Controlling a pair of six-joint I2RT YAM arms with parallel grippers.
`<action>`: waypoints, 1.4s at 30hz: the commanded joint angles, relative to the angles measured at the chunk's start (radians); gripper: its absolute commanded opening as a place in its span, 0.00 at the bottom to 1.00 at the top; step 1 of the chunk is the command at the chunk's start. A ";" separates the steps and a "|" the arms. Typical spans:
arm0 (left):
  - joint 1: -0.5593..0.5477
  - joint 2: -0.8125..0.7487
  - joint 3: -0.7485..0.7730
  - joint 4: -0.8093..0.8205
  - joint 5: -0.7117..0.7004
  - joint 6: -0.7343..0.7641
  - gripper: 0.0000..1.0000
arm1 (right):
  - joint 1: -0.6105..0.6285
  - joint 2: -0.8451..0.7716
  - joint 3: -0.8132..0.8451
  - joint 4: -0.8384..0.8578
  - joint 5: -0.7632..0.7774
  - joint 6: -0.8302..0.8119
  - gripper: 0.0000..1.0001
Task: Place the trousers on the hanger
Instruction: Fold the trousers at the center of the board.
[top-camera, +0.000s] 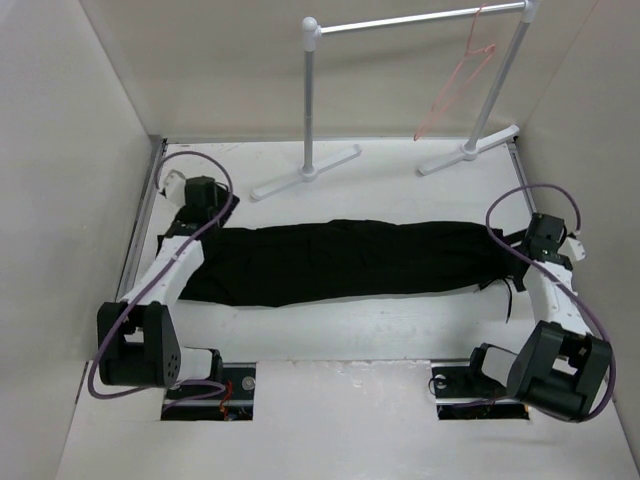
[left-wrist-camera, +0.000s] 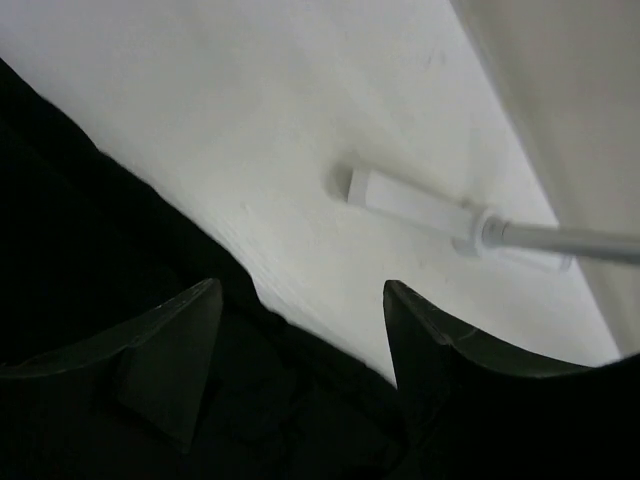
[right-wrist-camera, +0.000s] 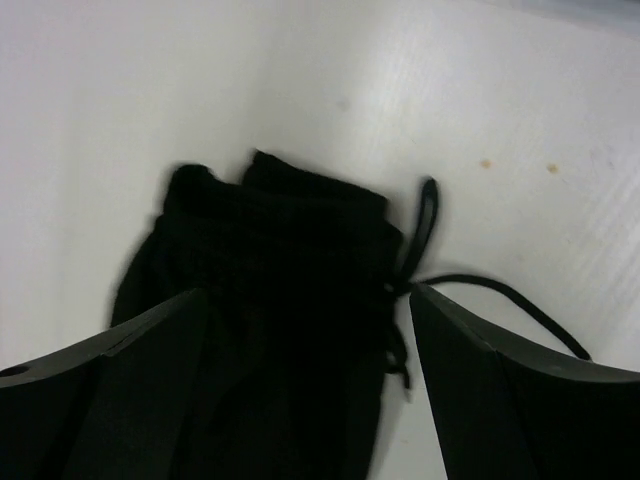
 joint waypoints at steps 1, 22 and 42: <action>-0.089 -0.052 -0.080 0.004 0.004 -0.024 0.64 | 0.000 0.018 -0.085 0.029 -0.099 0.017 0.89; -0.219 -0.325 -0.229 -0.111 0.026 -0.003 0.64 | 0.003 0.278 -0.097 0.267 -0.137 0.198 0.19; -0.258 -0.449 0.007 -0.344 0.040 0.057 0.64 | 0.142 -0.396 0.379 -0.191 0.129 -0.106 0.12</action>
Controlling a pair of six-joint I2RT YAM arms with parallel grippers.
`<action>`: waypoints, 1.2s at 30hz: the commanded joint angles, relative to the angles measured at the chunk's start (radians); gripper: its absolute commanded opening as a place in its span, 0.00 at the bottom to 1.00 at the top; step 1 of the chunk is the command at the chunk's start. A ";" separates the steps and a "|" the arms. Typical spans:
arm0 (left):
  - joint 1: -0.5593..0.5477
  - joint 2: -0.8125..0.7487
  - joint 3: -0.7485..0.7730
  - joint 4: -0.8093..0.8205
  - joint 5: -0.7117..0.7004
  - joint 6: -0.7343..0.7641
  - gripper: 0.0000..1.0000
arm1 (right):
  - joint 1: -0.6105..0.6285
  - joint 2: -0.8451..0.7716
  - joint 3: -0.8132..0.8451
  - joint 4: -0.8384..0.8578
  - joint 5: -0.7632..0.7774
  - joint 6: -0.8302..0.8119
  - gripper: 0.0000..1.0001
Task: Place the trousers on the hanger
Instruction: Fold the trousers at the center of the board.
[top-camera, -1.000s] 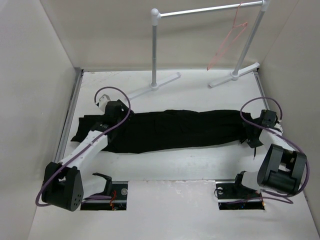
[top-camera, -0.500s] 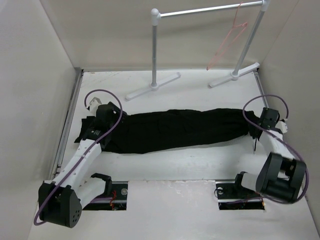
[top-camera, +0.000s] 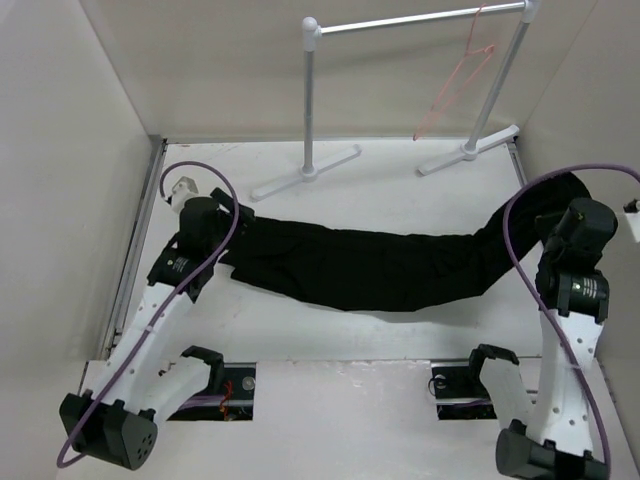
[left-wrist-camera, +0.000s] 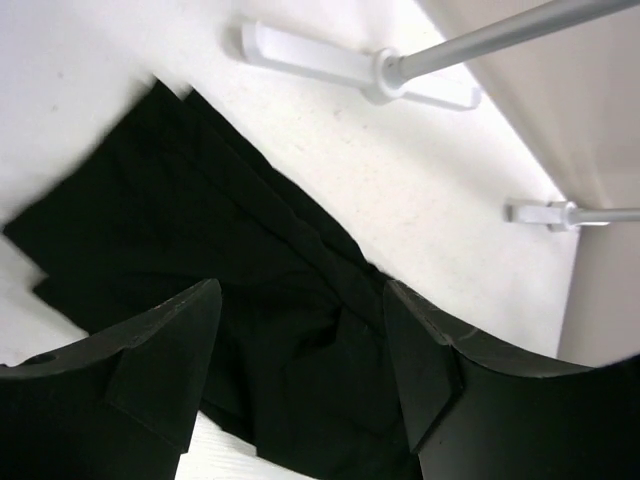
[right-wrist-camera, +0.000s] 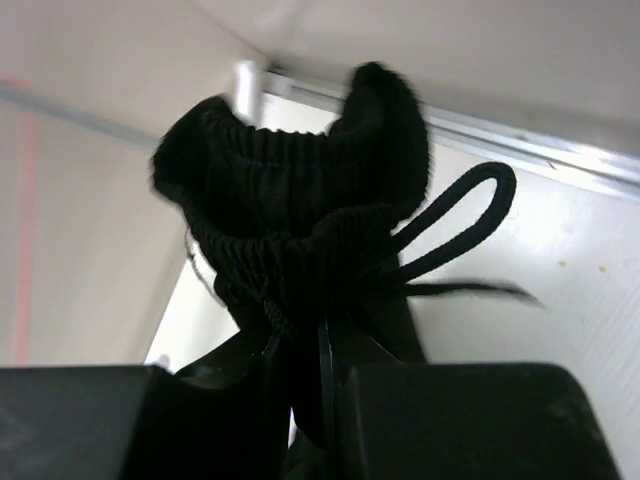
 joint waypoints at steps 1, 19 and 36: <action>0.014 -0.056 0.064 -0.068 0.001 0.032 0.64 | 0.141 -0.010 0.133 -0.052 0.037 -0.076 0.12; 0.321 -0.147 0.091 -0.131 0.124 0.039 0.65 | 1.273 0.672 0.648 -0.112 0.511 0.140 0.13; 0.461 -0.111 0.144 -0.127 0.095 0.041 0.66 | 1.488 1.237 1.056 -0.080 0.238 0.167 0.78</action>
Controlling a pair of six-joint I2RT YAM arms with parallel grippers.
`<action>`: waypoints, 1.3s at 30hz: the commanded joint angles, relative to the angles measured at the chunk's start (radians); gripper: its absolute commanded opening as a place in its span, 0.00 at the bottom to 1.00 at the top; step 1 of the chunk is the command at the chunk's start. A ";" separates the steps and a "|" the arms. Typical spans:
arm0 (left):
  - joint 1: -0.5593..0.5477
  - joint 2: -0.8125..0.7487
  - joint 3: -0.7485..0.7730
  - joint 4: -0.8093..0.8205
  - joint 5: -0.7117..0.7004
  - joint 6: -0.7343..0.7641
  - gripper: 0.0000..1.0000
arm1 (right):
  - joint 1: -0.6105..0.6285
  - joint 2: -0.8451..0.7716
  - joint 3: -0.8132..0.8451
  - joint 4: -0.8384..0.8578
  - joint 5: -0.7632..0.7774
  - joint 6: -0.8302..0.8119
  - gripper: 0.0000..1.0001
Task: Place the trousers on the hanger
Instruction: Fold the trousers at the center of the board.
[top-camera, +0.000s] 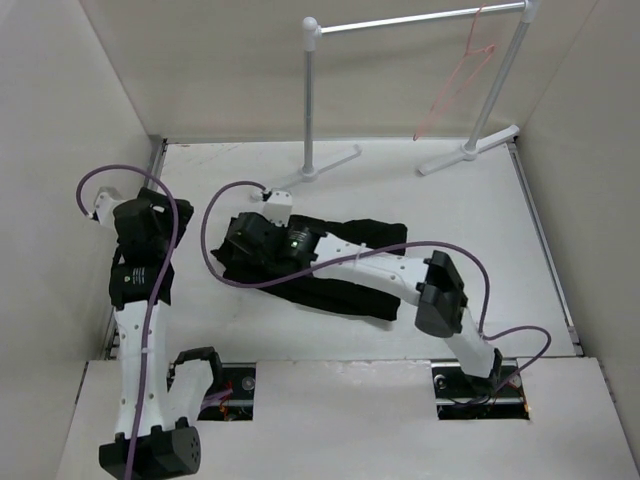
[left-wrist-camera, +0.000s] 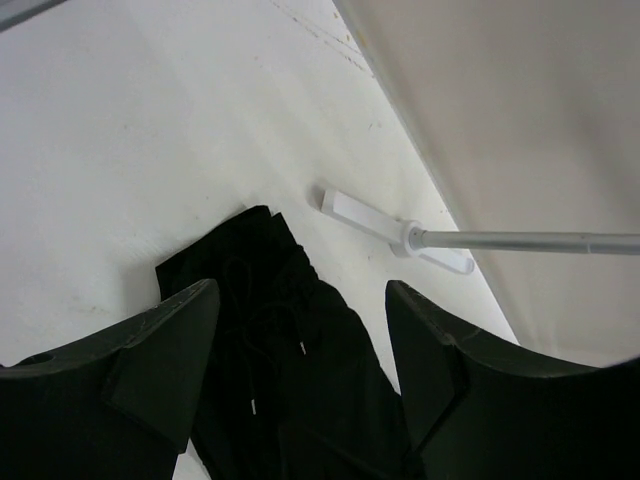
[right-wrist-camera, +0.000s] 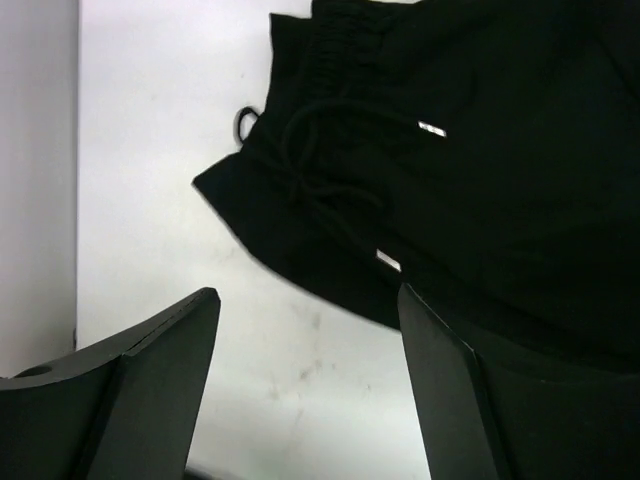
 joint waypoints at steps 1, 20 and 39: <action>-0.008 0.008 0.012 0.021 -0.011 0.009 0.66 | -0.017 -0.244 -0.121 0.078 -0.013 -0.038 0.78; -0.529 0.385 -0.154 0.193 -0.247 0.091 0.46 | -0.561 -1.206 -1.399 0.344 -0.322 -0.162 0.69; -0.252 0.374 -0.332 0.216 -0.202 0.124 0.43 | -0.887 -0.739 -1.294 0.747 -0.634 -0.242 0.63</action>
